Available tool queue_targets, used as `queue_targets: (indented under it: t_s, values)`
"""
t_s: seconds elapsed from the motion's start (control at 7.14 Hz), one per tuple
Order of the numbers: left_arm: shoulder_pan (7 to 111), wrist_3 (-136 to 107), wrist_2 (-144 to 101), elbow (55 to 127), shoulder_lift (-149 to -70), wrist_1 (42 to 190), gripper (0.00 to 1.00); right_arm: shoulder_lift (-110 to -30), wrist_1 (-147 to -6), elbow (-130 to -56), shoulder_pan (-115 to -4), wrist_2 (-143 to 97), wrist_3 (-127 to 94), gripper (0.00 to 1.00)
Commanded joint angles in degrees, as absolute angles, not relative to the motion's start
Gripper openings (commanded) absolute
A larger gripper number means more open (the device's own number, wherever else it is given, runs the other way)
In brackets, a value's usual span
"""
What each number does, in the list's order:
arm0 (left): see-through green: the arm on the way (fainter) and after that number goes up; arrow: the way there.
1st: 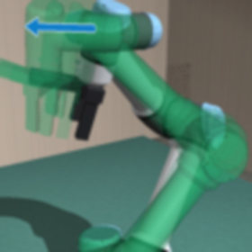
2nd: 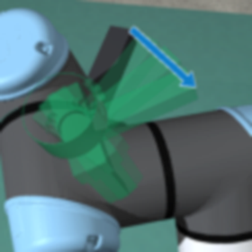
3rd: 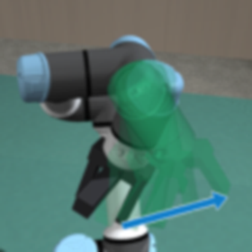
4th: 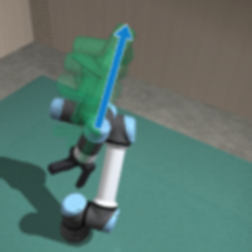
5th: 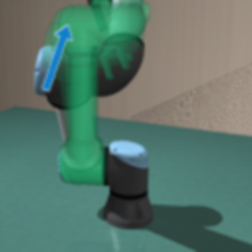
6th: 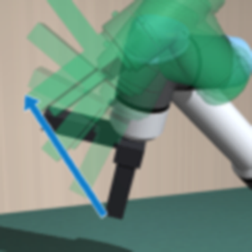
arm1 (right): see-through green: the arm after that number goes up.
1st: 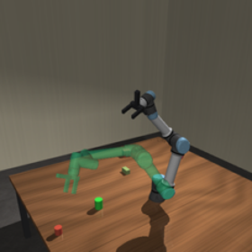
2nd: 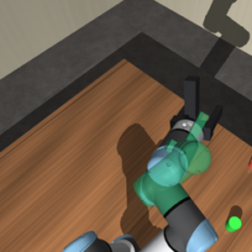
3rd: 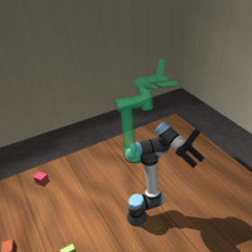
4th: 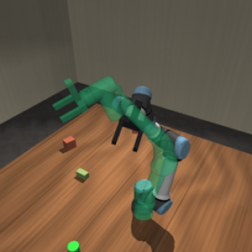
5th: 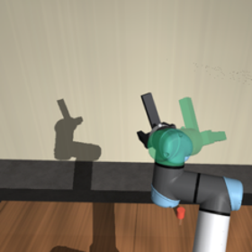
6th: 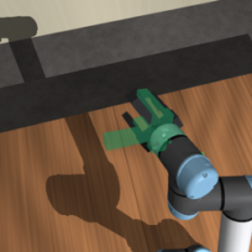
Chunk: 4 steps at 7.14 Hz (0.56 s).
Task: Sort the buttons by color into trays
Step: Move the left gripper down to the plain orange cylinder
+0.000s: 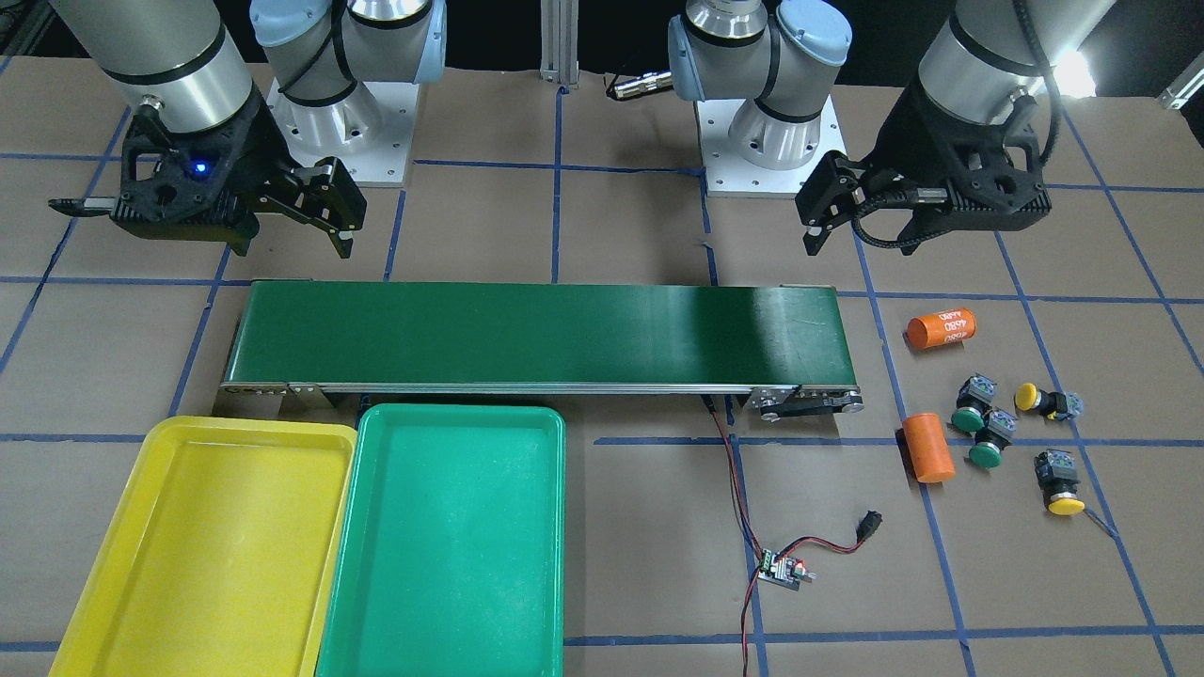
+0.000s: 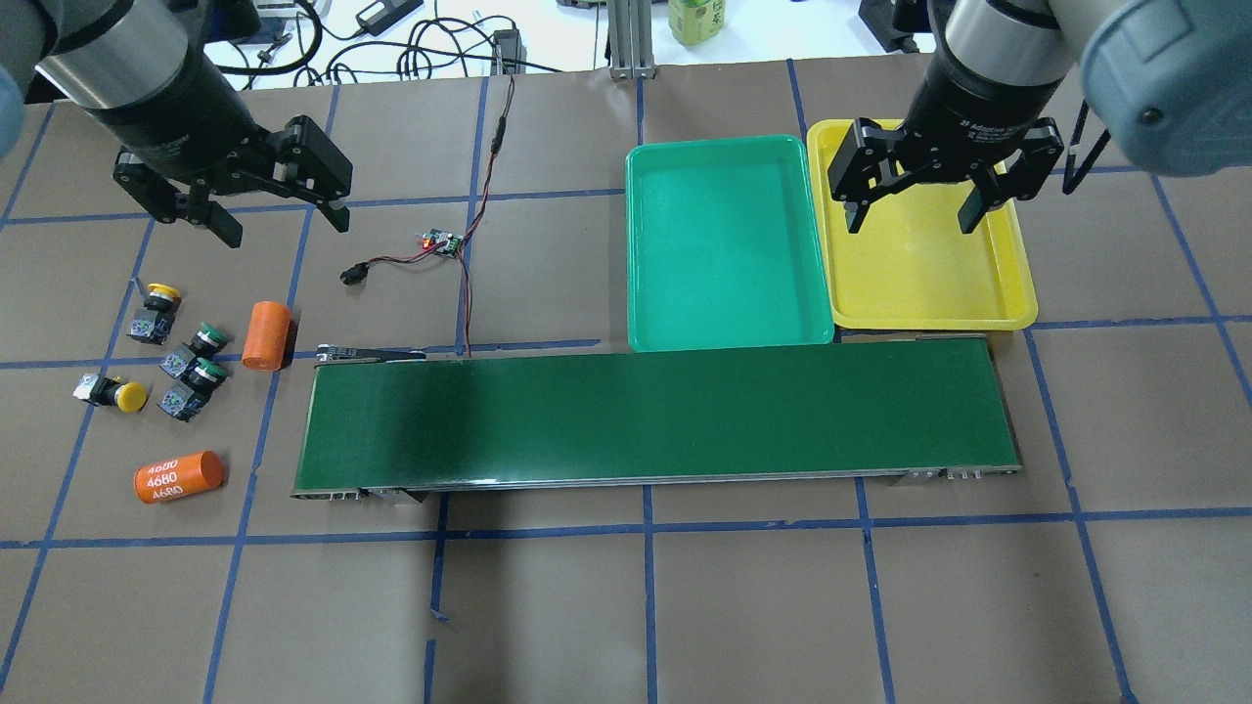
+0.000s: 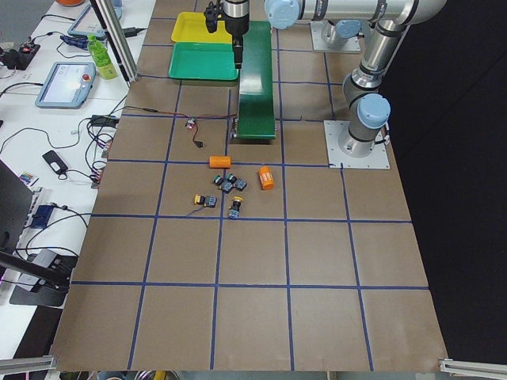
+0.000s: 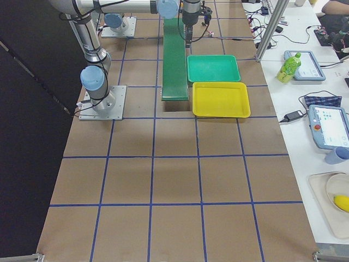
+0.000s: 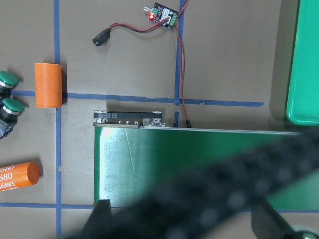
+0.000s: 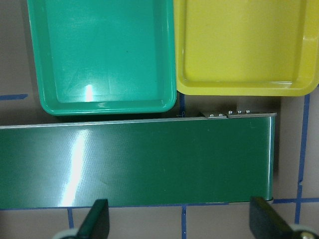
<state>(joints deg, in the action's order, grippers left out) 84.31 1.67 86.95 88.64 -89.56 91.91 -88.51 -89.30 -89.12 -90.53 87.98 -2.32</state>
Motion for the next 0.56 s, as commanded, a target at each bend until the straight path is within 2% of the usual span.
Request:
queue_targets:
  t_s: [0.0, 0.14, 0.42]
  values:
    - [84.0, 2.5, 87.4, 88.7, -89.5, 92.1, 1.0, -88.5, -89.3, -89.1, -90.5, 88.0, -2.3, 1.0]
    - [82.3, 2.9, 88.5, 88.6, -89.5, 91.8, 1.0, -88.4, -89.3, -89.1, -90.5, 87.9, -2.3, 1.0]
    - [72.9, 7.9, 89.4, 89.0, -94.9, 88.2, 1.0, -88.5, -89.3, -89.1, -90.5, 87.9, -2.3, 1.0]
